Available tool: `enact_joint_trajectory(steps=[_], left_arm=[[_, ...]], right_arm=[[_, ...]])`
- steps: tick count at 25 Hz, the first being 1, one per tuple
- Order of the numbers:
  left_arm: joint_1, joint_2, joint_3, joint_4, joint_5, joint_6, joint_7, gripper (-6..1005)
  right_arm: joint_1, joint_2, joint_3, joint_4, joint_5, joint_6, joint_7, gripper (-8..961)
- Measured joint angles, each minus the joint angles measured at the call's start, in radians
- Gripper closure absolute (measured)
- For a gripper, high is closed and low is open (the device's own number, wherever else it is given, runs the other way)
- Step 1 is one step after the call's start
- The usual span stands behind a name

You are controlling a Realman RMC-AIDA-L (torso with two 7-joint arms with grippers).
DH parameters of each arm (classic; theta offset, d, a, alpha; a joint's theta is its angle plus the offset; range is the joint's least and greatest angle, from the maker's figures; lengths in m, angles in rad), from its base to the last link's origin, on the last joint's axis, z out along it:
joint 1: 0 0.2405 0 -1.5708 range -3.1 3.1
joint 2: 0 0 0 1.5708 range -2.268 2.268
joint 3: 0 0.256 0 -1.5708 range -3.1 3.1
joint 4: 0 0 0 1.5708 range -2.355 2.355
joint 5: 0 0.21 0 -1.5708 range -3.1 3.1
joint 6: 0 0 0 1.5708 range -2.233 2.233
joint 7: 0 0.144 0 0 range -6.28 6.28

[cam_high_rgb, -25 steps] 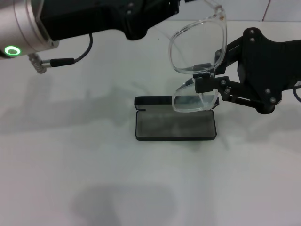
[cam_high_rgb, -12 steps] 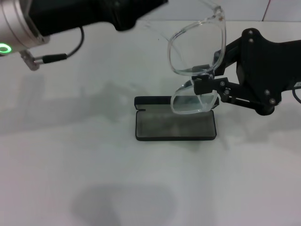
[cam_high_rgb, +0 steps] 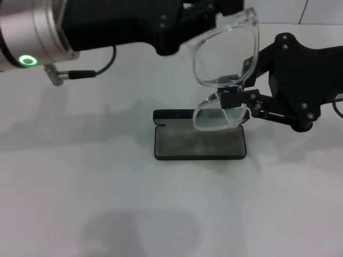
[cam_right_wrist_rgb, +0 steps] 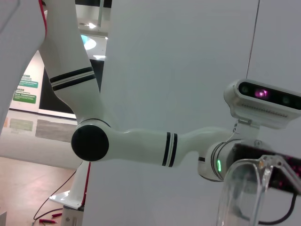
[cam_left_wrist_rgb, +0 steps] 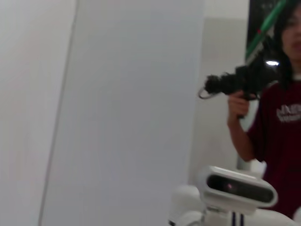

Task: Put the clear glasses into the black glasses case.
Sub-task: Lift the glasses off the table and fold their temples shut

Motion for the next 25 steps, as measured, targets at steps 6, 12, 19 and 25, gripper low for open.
enact_joint_trajectory(steps=[6,12,19,25], left_arm=[[-0.02,0.006,0.017,-0.001,0.01,0.033,-0.001,887],[-0.02,0.009,0.017,-0.001,0.01,0.051,-0.008,888],[-0.02,0.013,0.017,0.0,0.01,0.07,-0.013,888],[-0.02,0.014,0.015,0.0,0.01,0.083,-0.013,887]], right_arm=[[0.0,0.0,0.0,0.001,0.0,0.0,0.0,830],[0.0,0.0,0.001,0.002,0.0,0.0,-0.001,827],[-0.003,-0.001,0.002,0.002,0.009,0.0,-0.004,825],[-0.006,-0.002,0.003,0.002,0.01,-0.001,-0.004,822]])
